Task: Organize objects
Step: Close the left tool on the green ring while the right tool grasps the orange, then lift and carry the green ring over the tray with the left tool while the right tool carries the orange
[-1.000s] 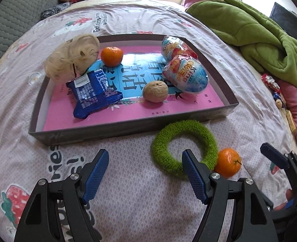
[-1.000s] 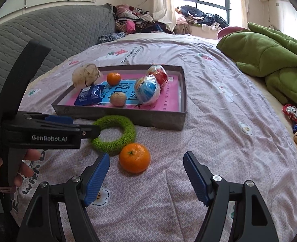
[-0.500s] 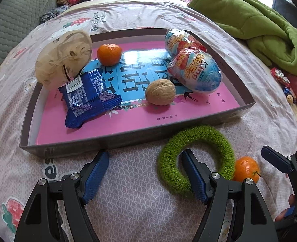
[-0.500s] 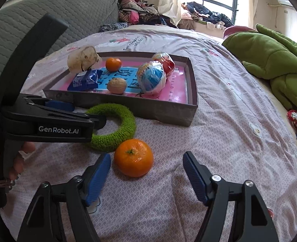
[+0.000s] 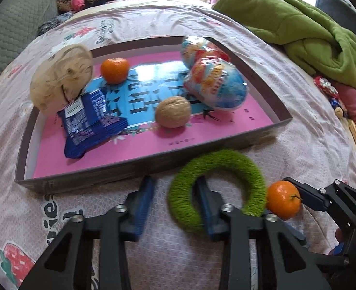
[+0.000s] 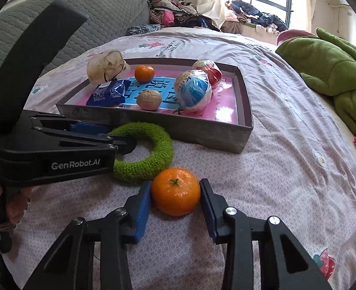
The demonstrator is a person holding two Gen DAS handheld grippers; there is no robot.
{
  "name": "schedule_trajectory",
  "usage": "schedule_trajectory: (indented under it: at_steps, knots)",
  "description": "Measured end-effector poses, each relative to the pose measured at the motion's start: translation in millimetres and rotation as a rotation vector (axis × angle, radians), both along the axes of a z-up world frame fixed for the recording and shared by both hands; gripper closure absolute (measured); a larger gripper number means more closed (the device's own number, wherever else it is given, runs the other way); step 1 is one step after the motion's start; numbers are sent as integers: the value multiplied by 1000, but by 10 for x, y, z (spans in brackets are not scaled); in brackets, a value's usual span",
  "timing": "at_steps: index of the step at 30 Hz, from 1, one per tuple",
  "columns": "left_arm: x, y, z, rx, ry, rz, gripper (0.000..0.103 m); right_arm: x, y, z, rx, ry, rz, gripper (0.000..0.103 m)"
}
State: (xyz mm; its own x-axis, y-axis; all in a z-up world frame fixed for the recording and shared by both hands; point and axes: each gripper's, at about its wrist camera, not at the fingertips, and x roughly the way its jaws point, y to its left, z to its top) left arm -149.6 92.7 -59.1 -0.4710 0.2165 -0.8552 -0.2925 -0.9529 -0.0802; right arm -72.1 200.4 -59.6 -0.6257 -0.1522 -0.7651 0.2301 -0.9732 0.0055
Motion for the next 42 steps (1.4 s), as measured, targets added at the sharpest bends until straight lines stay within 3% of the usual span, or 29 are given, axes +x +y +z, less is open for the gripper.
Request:
schedule_trajectory:
  at_steps: [3, 6, 16, 25, 33, 42]
  knots:
    - [22, 30, -6, 10, 4, -15, 87, -13, 15, 3, -23, -6, -5, 64]
    - [25, 2, 0, 24, 3, -17, 91, -15, 28, 13, -33, -5, -9, 64]
    - [169, -135, 126, 58, 26, 1, 91, 32, 93, 101, -45, 27, -29, 64]
    - [362, -277, 416, 51, 90, 15, 91, 123, 49, 311, -48, 87, -30, 64]
    - [511, -419, 773, 8, 194, 46, 91, 236, -46, 712, -39, 185, -8, 64]
    - [577, -610, 1178, 13, 258, 95, 91, 234, -183, 1171, -54, 274, 4, 64]
